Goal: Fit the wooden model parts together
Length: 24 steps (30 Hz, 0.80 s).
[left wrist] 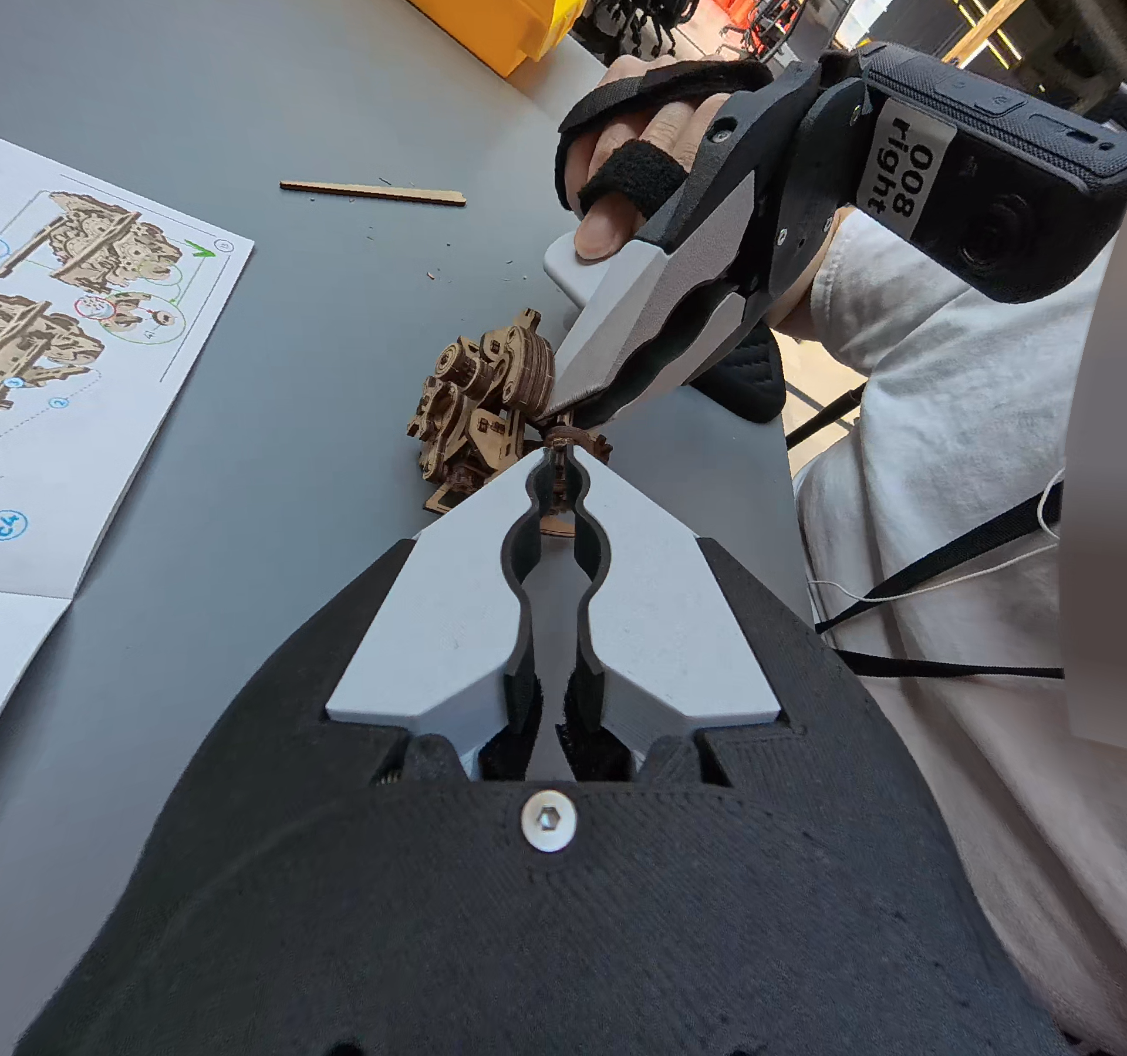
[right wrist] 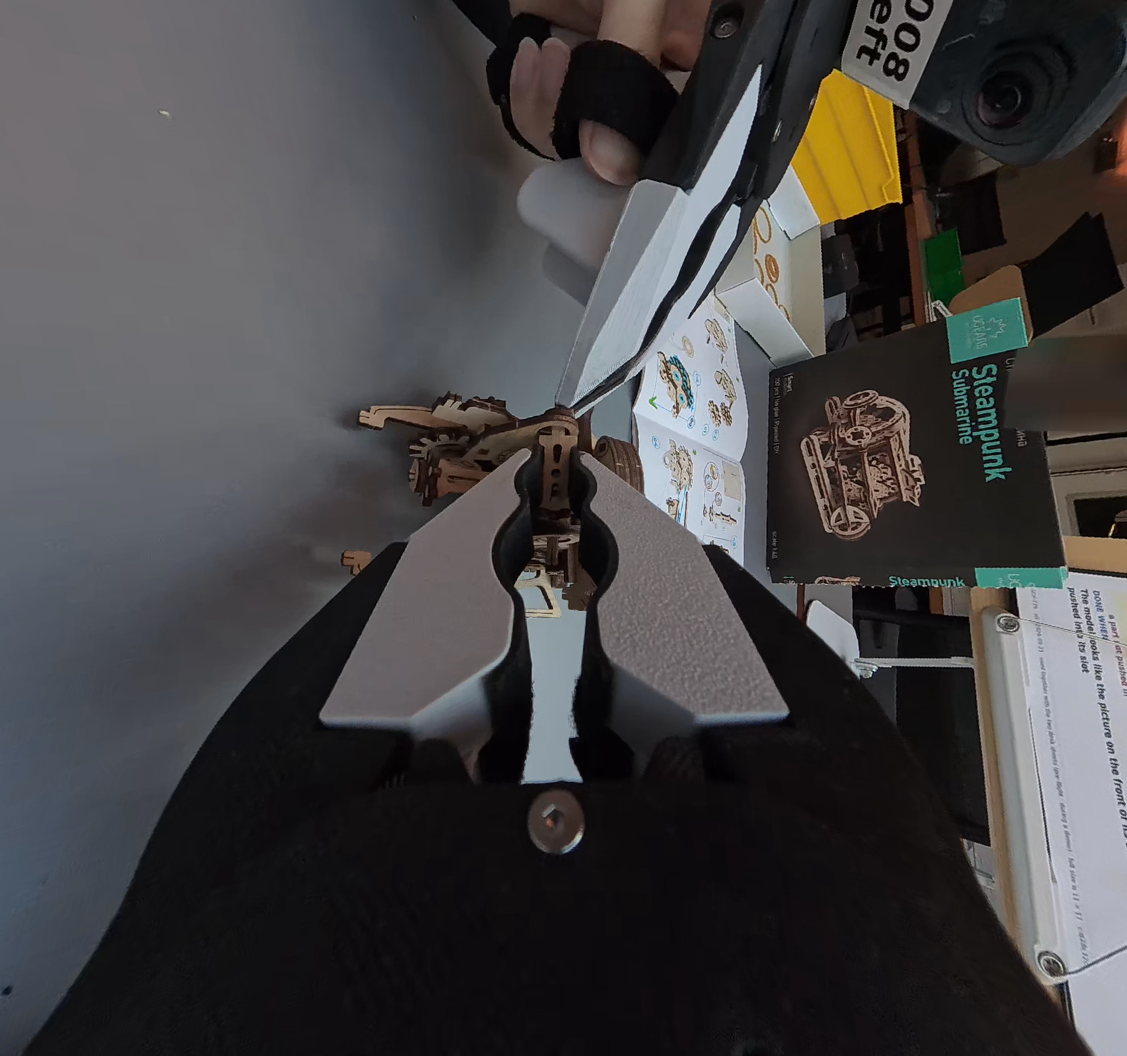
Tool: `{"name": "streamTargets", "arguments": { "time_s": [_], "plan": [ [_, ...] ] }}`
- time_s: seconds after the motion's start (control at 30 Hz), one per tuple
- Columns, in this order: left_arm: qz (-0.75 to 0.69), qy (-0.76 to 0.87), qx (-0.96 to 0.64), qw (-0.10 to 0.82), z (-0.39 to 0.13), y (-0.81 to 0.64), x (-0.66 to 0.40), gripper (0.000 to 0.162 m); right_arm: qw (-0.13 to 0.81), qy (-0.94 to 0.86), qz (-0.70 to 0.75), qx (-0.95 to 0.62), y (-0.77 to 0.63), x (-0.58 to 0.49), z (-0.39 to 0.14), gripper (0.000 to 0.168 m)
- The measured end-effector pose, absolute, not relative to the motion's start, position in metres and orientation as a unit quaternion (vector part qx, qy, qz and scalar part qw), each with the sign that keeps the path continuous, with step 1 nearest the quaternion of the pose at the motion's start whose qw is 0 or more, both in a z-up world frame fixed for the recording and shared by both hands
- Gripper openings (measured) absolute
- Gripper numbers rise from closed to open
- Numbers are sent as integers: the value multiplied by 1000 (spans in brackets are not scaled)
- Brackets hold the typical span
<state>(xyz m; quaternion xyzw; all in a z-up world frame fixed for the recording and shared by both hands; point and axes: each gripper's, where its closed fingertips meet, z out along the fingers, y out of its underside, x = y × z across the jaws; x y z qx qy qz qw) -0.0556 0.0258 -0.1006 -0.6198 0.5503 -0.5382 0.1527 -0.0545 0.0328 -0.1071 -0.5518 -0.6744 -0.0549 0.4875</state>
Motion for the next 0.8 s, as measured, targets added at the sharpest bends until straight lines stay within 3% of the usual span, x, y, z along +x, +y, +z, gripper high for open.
{"name": "streamTargets", "arguments": {
  "time_s": [0.03, 0.2, 0.8],
  "plan": [
    [-539, 548, -622, 150, -101, 26, -55, 0, 487, -674, -55, -552, 33, -54, -109, 6],
    [-545, 547, -622, 131, -103, 22, -57, 0, 483, -680, -33, -550, 28, -55, -112, 11],
    [-536, 560, -614, 145, -103, 23, -56, 0, 494, -684, -88, -530, 28, -59, -107, 4]
  ]
}}
